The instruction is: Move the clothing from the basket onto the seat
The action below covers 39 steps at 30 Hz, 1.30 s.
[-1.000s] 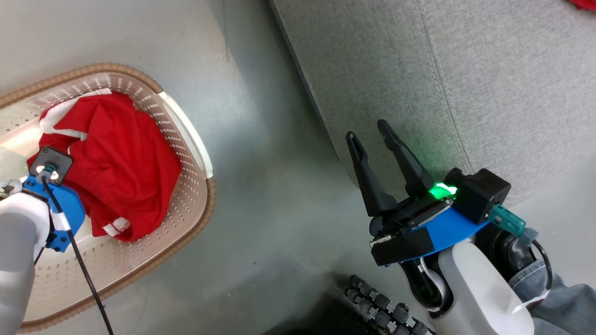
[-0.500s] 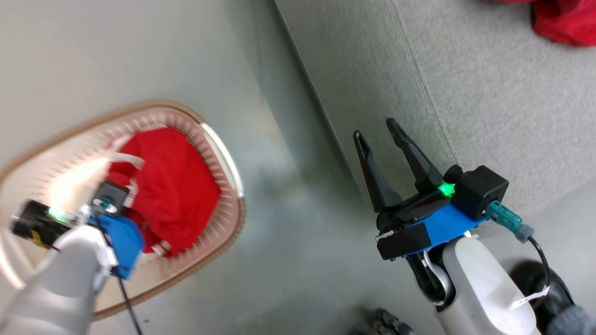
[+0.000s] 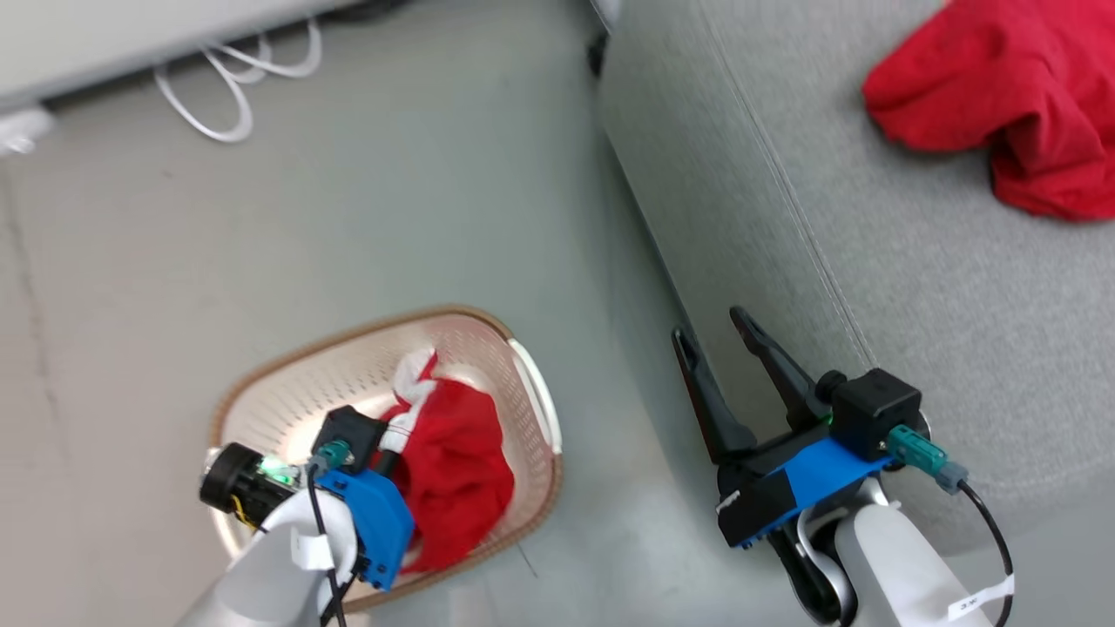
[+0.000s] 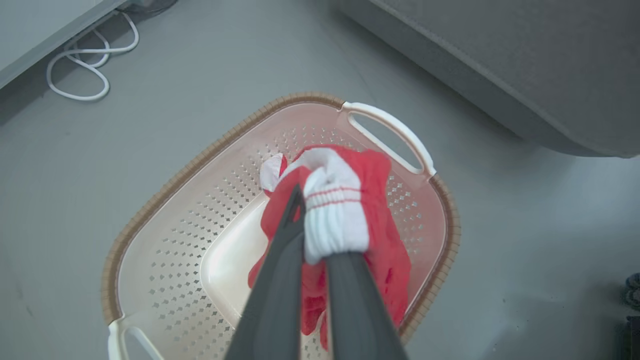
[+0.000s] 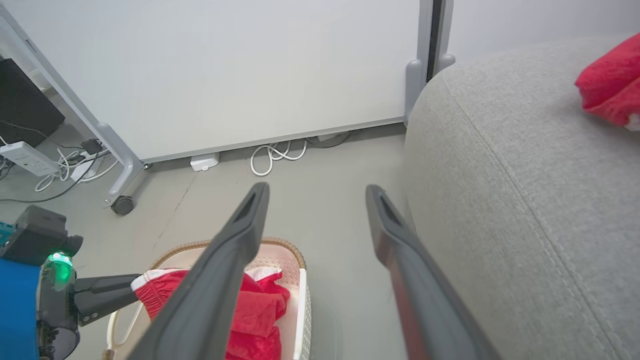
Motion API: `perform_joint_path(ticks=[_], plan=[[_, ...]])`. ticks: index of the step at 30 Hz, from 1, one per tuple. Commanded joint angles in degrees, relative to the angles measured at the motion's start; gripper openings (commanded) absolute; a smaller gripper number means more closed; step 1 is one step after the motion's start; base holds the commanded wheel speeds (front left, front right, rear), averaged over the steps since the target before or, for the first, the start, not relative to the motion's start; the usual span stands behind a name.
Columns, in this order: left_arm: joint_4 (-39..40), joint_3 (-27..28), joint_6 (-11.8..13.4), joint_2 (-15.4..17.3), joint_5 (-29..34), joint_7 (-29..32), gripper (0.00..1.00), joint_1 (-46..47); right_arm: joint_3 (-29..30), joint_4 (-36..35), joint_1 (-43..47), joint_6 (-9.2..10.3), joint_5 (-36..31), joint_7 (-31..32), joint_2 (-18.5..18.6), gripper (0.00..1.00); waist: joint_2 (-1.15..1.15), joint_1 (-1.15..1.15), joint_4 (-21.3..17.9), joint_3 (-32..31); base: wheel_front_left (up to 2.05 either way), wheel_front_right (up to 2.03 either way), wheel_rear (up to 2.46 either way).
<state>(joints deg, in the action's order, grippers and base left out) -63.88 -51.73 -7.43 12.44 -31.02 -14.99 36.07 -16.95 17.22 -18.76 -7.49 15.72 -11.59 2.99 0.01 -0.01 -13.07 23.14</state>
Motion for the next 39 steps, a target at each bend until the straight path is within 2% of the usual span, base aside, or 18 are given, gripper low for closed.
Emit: perform_joint_path(ticks=[1,17,28,39], plan=[[0.5,0.5,-0.1,0.0,0.2,-0.3,0.00,-0.9,0.2,-0.2,1.1,-0.01,-0.3,0.4,0.4,1.00,-0.01,0.01,5.1,-6.4,0.00,0.00,0.00],[10.4,2.7,0.2,-6.1,2.4,-0.3,0.00,-5.3,3.2,-3.9,10.4,-0.01,-0.5,5.6,0.5,1.00,-0.01,0.01,14.2,-19.7,0.00,0.00,0.00],[16.5,-0.2,-0.1,-8.7,1.3,-0.3,0.00,0.8,3.5,-5.8,13.8,-0.01,-1.1,7.9,0.2,1.00,-0.01,0.01,17.1,-23.7,0.00,0.00,0.00],[19.3,-6.2,-0.1,-9.6,-4.8,3.0,0.00,7.1,2.8,-7.0,14.9,-0.01,-1.0,9.3,0.1,1.00,-0.01,0.01,17.6,-24.7,0.00,0.00,0.00]])
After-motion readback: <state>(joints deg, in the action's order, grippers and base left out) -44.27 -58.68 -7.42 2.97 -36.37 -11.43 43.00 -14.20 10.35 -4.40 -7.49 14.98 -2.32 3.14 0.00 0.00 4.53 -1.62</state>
